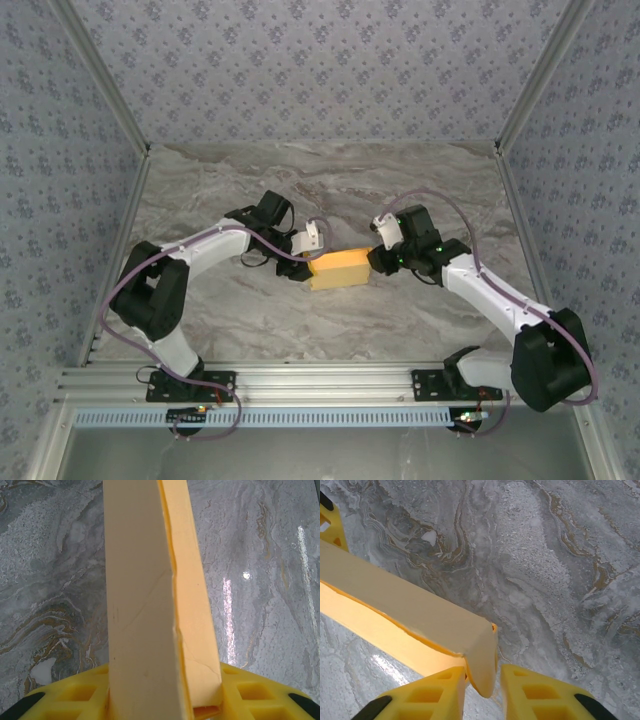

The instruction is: Fold the paper box

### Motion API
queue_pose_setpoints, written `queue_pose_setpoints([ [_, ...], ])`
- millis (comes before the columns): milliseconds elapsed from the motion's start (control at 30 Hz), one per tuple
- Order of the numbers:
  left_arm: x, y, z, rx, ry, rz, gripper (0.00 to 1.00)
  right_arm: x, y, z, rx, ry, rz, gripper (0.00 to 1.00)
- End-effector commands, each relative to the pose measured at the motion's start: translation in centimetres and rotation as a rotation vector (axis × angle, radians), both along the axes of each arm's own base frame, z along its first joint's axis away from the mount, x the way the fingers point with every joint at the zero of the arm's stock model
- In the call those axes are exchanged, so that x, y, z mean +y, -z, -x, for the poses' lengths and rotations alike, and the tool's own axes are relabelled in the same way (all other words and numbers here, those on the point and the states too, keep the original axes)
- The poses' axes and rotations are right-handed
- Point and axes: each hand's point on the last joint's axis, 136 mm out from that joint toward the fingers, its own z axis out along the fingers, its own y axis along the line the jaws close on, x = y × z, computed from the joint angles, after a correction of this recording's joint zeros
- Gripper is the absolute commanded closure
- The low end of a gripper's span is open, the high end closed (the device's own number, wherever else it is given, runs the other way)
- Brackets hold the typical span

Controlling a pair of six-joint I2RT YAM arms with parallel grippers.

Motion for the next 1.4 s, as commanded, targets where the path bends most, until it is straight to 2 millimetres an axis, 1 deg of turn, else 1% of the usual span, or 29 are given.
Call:
queue_pose_setpoints([
  [0,0.2,0.1,-0.1,0.012,-0.013,-0.037,0.58,0.5,-1.1,-0.6,-0.025,-0.018,-0.02,0.77],
  [100,0.2,0.2,-0.1,0.015,-0.013,-0.039,0.58,0.5,-1.2,-0.7,-0.025,-0.021,-0.022,0.81],
  [167,0.2,0.2,0.0,0.015,-0.012,-0.041,0.58,0.5,-1.3,-0.7,-0.026,-0.02,-0.022,0.81],
  [267,0.2,0.2,0.0,0.014,-0.012,-0.042,0.58,0.5,-1.5,-0.8,-0.03,-0.016,-0.017,0.79],
  [367,0.3,0.1,-0.1,0.015,-0.014,-0.042,0.59,0.4,-1.5,-0.9,-0.033,-0.015,-0.015,0.79],
  [567,0.2,0.3,-0.1,0.019,-0.016,-0.046,0.59,0.5,-1.3,-0.8,-0.017,-0.018,-0.012,0.89],
  [700,0.2,0.2,-0.1,0.02,-0.018,-0.045,0.59,0.4,-1.4,-0.7,-0.009,-0.005,-0.015,0.92],
  [833,0.2,0.3,-0.1,0.02,-0.019,-0.048,0.59,0.3,-1.6,-0.6,0.003,0.032,-0.018,0.95],
  [933,0.3,0.5,-0.2,0.02,-0.022,-0.054,0.59,0.4,-2.2,-0.3,0.007,0.061,-0.013,0.96],
  [1067,0.4,0.7,-0.3,0.022,-0.023,-0.064,0.59,0.4,-2.9,-0.5,0.025,0.122,0.009,0.97],
  [1367,0.3,0.9,-0.2,0.023,-0.021,-0.072,0.59,0.2,-2.9,-0.8,0.083,0.236,0.035,0.97],
])
